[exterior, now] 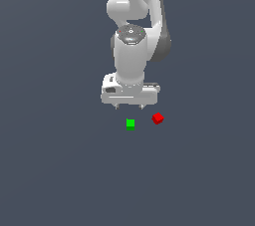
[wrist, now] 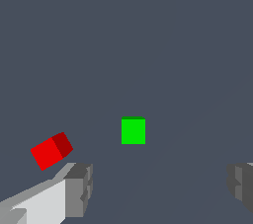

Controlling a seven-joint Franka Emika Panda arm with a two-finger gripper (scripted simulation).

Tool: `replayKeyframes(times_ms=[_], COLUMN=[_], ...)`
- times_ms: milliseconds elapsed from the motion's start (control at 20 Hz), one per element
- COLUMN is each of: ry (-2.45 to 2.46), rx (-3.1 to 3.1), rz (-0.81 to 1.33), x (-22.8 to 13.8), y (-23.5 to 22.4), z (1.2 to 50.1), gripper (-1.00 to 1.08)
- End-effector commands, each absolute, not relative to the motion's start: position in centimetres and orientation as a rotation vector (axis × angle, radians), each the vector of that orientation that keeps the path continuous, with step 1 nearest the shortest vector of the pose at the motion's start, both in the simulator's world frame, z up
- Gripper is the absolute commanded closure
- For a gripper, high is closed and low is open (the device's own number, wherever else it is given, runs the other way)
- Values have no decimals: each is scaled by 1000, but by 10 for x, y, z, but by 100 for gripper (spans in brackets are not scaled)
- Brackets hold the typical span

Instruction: Stack the red cube on top of the green cube.

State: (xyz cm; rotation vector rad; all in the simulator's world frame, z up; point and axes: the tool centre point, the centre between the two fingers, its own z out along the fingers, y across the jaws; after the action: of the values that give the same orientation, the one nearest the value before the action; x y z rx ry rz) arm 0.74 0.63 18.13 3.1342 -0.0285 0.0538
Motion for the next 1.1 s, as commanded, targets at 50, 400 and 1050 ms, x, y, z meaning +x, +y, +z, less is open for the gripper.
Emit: replayKeyframes(times_ms=[50,400,1050], ry=[-26,135,756], rx=[3134,3134,3051], rz=[54,44,3], x=[7,7,-27], y=[7,37,151], z=[181,159,76], gripper=[-92,-92,-92])
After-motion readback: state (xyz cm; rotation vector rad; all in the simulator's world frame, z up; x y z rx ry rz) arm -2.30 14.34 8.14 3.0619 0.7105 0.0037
